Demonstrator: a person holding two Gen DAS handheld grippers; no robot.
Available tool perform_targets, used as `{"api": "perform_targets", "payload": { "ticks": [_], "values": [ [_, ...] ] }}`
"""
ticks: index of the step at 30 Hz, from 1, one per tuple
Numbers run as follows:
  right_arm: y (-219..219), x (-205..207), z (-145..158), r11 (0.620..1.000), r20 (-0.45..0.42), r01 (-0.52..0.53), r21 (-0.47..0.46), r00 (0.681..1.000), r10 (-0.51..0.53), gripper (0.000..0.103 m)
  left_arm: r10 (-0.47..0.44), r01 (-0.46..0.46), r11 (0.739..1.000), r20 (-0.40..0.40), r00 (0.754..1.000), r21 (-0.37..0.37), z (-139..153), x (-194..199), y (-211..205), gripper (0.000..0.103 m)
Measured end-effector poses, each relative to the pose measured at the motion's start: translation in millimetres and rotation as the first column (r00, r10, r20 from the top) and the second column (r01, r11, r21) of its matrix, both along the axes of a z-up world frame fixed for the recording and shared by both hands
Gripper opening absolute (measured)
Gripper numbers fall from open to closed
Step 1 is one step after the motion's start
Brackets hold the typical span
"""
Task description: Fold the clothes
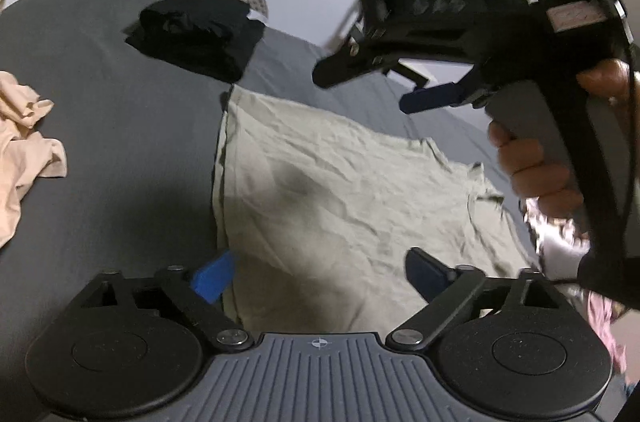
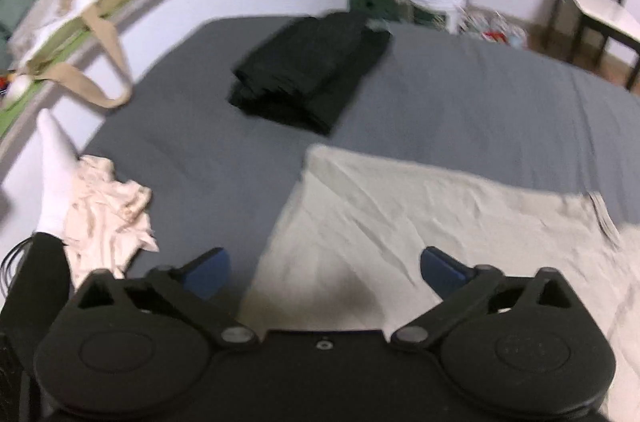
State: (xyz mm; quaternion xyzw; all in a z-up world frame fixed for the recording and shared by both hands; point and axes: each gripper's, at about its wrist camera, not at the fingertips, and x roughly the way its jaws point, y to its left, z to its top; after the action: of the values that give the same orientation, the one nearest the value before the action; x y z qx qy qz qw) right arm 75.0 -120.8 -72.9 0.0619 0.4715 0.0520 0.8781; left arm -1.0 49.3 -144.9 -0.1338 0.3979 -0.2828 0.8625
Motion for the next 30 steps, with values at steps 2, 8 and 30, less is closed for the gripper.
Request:
{"api": "perform_targets", "payload": {
  "ticks": [2, 8, 30],
  "values": [
    [6, 2, 3, 0.998, 0.013, 0.000, -0.062, 1.000, 0.000, 0.103, 0.026, -0.026, 1.000, -0.004, 1.000, -0.012, 2, -2, 3, 0.103],
    [29, 19, 7, 0.959, -0.046, -0.053, -0.278, 0.998, 0.042, 0.103, 0.012, -0.012, 1.000, -0.019, 1.000, -0.017, -1, -5, 0, 0.103],
    [27, 46, 4, 0.985, -0.141, -0.002, -0.173, 0.990, -0.023, 0.073, 0.032, -0.030, 0.998, -0.033, 0.999, 0.063, -1, -9, -10, 0.103]
  ]
}}
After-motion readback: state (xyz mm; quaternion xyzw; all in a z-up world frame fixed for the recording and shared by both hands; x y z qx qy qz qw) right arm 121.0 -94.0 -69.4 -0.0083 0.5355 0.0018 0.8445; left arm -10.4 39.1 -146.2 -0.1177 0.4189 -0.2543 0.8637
